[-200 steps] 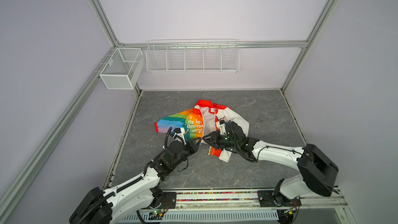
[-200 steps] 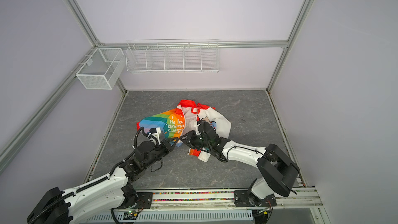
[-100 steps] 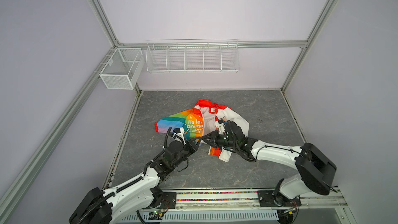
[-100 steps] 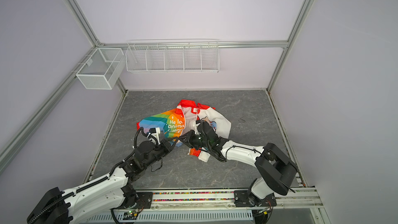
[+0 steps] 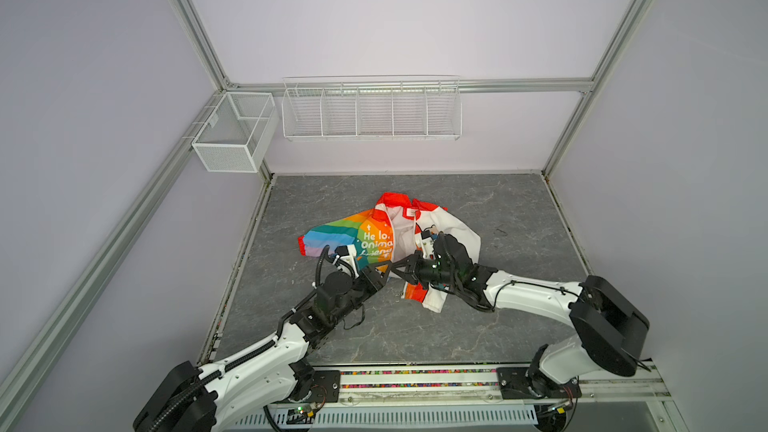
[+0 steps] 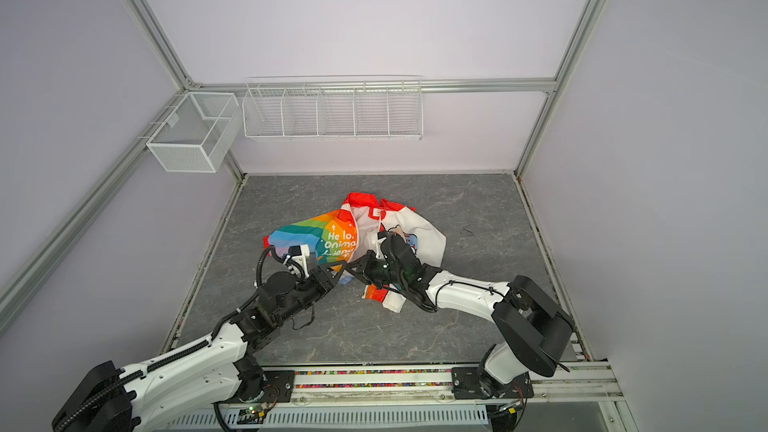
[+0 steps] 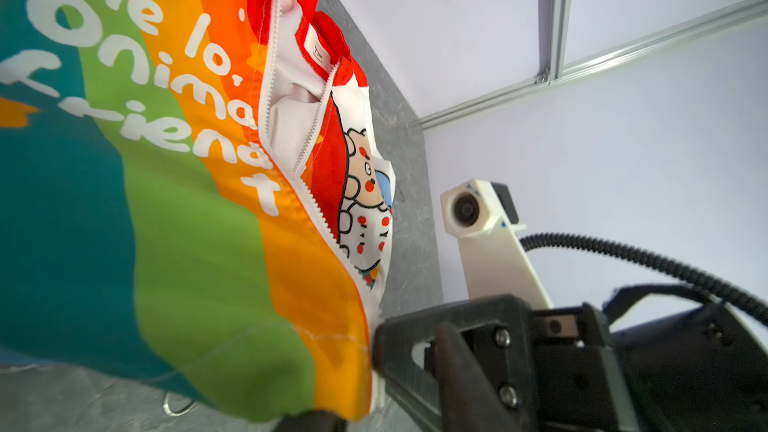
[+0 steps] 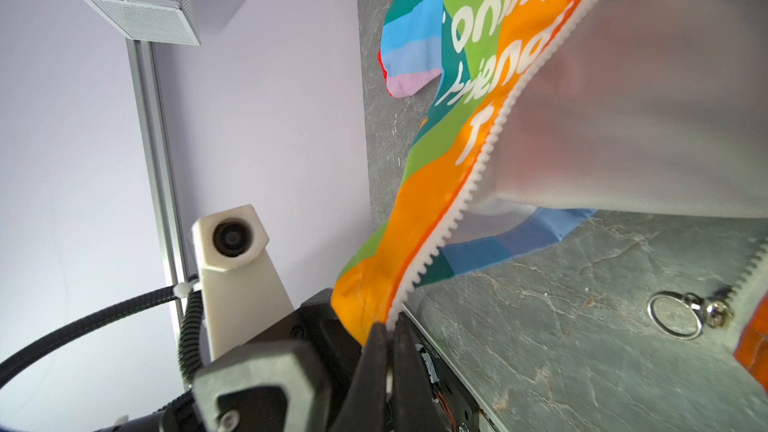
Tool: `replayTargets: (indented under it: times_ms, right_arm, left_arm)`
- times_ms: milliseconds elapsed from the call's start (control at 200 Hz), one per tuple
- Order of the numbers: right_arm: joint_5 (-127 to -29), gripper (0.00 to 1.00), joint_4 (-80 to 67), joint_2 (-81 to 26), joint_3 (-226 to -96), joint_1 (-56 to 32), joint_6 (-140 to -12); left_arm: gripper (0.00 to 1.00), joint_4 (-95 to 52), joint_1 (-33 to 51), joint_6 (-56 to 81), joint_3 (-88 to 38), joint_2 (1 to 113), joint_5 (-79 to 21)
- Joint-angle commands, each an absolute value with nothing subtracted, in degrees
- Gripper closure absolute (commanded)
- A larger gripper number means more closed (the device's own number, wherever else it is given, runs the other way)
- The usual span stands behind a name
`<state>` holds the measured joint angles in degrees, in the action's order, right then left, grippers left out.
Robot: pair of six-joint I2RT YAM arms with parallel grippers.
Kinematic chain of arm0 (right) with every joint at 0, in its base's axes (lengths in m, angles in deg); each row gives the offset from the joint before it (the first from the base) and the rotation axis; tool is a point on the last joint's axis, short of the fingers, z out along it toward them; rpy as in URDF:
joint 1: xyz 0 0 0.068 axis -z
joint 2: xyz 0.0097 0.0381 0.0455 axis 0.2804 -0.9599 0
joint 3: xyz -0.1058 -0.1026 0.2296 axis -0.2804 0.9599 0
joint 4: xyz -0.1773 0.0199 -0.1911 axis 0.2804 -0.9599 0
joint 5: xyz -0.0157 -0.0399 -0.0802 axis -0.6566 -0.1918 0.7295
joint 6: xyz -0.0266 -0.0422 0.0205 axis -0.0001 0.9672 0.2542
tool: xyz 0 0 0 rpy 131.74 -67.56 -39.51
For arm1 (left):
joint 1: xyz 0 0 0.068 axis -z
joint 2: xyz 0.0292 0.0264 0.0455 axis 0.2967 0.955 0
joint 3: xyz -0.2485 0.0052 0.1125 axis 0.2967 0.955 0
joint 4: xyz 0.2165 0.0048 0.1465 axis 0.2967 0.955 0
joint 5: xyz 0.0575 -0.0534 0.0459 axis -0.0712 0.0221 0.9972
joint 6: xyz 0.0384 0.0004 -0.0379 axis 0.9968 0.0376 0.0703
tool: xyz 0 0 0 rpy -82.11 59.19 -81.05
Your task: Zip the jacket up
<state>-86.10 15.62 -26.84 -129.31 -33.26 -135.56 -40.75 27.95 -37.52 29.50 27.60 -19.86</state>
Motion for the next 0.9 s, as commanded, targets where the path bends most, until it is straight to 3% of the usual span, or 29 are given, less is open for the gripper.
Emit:
replayTargets:
  times_ms: [0,345,705,895]
  right_arm:
    - [-88.4,0.94,13.6,-25.9,-129.1,-31.7,-134.2]
    - [-94.4,0.94,13.6,-26.8,-127.4,-28.5,-128.5]
    - [-98.6,0.94,12.9,-26.9,-127.6,-25.8,-123.8]
    - [-100.7,0.94,12.5,-26.5,-127.3,-24.5,-122.3]
  left_arm:
    - [0.55,-43.9,27.2,-39.0,30.2,28.1,-22.2]
    - [0.51,-49.2,27.0,-41.1,30.2,34.2,-26.5]
    - [0.66,-49.8,27.0,-41.1,30.5,35.3,-27.4]
    - [0.69,-50.8,26.9,-41.1,30.4,36.1,-28.1]
